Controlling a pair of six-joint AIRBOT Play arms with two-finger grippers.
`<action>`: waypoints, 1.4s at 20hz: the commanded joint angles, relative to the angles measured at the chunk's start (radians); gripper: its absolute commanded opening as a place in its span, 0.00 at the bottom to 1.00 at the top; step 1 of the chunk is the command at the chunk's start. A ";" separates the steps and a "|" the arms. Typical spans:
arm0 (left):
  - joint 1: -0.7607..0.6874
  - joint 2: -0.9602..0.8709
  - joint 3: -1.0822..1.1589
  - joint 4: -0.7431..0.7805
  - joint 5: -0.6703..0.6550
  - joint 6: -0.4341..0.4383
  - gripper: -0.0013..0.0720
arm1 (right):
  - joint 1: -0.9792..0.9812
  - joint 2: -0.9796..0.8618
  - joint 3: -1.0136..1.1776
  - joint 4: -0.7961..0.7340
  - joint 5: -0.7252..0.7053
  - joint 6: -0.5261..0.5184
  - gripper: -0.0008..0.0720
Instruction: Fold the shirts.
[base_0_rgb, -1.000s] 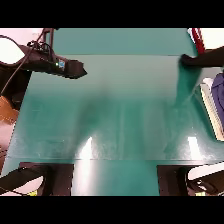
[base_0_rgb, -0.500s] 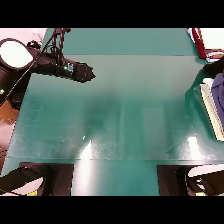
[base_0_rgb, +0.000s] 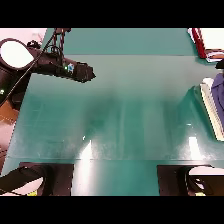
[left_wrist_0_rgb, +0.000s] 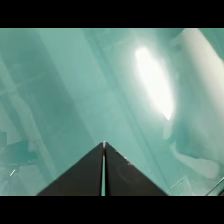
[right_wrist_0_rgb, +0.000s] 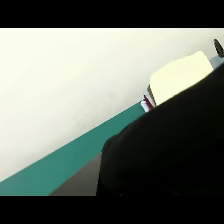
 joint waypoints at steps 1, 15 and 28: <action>-0.001 -0.001 0.000 0.000 0.000 0.000 0.05 | -0.054 0.111 -0.091 -0.034 0.083 0.000 0.03; -0.001 -0.001 0.000 0.000 -0.004 0.001 0.05 | -0.351 0.433 -0.722 -0.744 0.361 0.046 0.20; -0.001 -0.001 0.000 0.000 0.001 0.007 0.05 | -0.149 0.452 -0.459 -0.332 0.265 0.048 0.68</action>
